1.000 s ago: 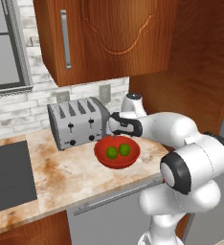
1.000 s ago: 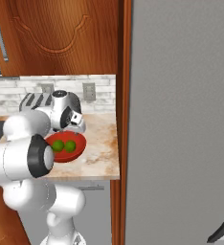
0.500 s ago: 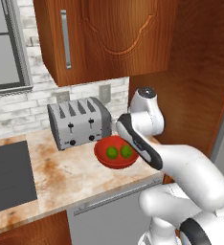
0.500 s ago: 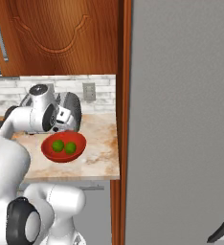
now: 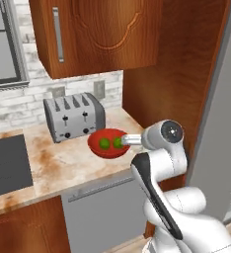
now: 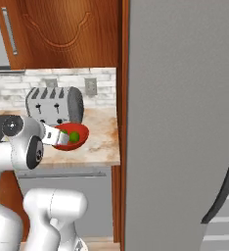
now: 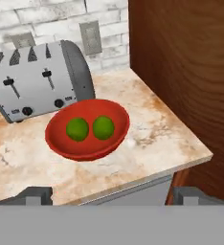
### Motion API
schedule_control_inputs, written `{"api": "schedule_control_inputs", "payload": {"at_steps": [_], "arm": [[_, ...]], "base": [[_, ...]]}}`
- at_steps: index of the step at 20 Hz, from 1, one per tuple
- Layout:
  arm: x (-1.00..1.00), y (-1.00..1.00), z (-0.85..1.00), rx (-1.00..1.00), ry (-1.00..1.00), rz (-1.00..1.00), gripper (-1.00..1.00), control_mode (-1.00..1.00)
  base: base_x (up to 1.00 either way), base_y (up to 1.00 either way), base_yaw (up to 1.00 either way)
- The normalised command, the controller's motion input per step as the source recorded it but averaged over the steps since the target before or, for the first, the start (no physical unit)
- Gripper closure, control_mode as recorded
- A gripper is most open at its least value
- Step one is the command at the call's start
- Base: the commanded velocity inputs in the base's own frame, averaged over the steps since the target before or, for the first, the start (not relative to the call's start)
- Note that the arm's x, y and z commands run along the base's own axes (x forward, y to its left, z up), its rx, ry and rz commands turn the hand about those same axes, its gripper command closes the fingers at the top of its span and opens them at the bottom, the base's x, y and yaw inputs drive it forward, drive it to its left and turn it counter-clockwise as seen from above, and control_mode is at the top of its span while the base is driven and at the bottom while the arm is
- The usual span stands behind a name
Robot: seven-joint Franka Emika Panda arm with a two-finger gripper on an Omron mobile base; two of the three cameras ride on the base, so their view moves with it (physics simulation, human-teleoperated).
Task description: Take the lime, lime, and fish from the freezer and place them in the bowl on the counter.
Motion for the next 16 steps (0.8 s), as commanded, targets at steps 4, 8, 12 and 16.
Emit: {"api": "schedule_control_inputs", "payload": {"at_steps": [4,8,12,16], "arm": [[0.00,0.00,0.00,0.00,0.00,0.00,-1.00,1.00],[0.00,0.00,0.00,0.00,0.00,0.00,-1.00,1.00],[0.00,0.00,0.00,0.00,0.00,0.00,-1.00,1.00],[0.00,0.00,0.00,0.00,0.00,0.00,-1.00,1.00]], "base": [[-1.00,-0.48,-0.09],[-0.97,-0.97,-0.14],[-0.52,-1.00,-0.16],[-0.06,-1.00,-0.14]]}}
